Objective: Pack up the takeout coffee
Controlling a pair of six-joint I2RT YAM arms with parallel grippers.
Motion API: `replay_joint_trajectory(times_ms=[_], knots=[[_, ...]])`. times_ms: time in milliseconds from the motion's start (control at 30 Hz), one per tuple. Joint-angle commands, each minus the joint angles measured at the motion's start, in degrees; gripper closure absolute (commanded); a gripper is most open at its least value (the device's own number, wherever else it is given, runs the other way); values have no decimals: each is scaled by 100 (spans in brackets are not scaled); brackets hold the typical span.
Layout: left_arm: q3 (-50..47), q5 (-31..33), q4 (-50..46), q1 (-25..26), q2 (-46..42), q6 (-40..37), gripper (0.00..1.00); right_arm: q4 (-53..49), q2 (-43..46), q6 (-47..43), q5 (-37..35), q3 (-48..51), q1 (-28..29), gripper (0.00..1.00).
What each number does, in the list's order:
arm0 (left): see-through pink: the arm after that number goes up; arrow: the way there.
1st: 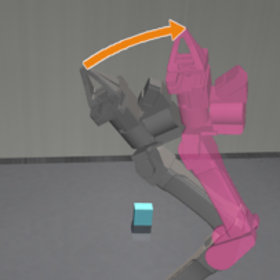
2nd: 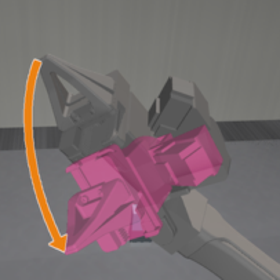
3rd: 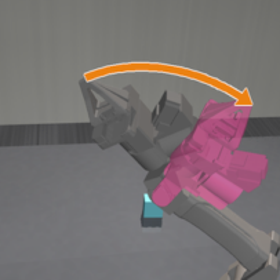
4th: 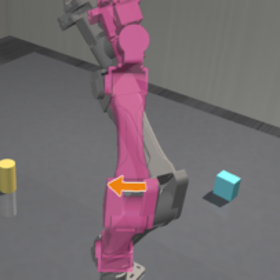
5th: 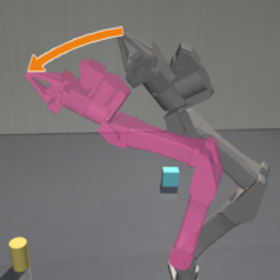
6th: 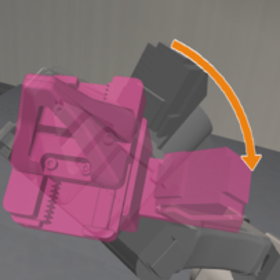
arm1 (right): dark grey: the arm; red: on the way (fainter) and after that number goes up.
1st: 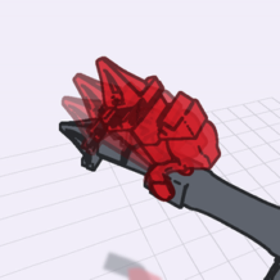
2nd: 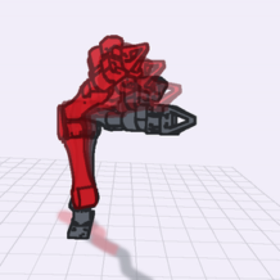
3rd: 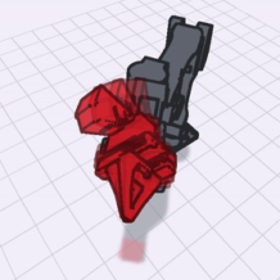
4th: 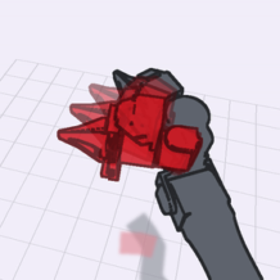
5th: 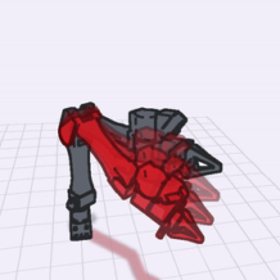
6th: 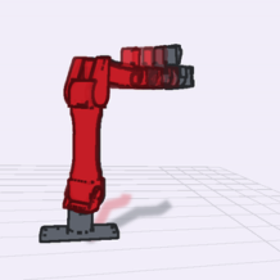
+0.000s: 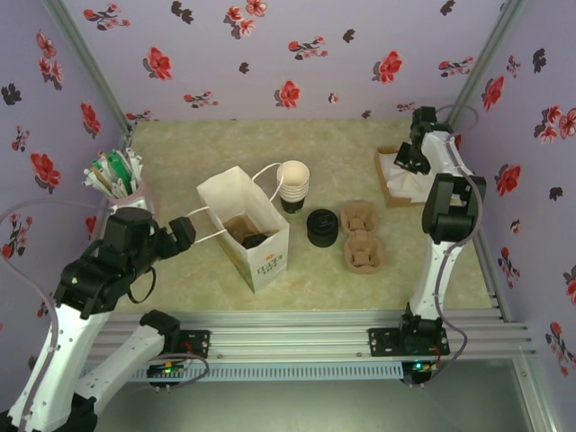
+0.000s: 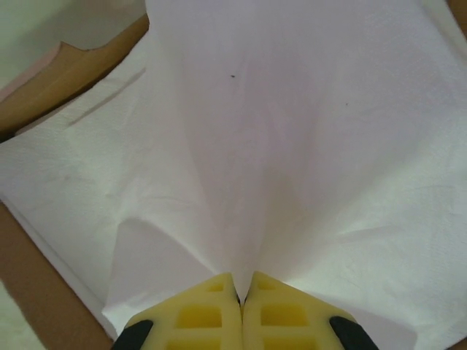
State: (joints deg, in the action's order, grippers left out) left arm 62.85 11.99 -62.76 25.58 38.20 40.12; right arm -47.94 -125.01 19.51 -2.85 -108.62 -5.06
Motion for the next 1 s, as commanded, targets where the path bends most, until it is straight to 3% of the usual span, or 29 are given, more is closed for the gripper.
replay_joint_trajectory(times_ms=[0,100,367,433,467,533,667,833,967], knots=[[125,108,-430,-29,-127,55,17,-57,492,20,-171,84,-39,100],[-9,88,-496,-35,-218,175,24,-13,772,83,-179,177,-40,100],[-489,76,-411,-31,-469,386,55,18,1705,167,-103,393,-39,100],[-553,14,-376,-36,-518,436,56,12,1938,184,-59,411,-39,100],[-542,-29,-374,-36,-536,434,52,4,2054,185,-33,425,-39,100],[-414,-86,-386,-31,-524,355,31,-7,2229,193,31,425,-28,100],[93,-308,-409,-36,-305,120,15,-126,2487,194,148,400,-13,100],[661,-821,-105,-35,-161,-137,1,-213,2932,193,244,442,146,100],[881,-1280,186,-32,-271,-233,1,-232,3370,157,738,382,335,100]])
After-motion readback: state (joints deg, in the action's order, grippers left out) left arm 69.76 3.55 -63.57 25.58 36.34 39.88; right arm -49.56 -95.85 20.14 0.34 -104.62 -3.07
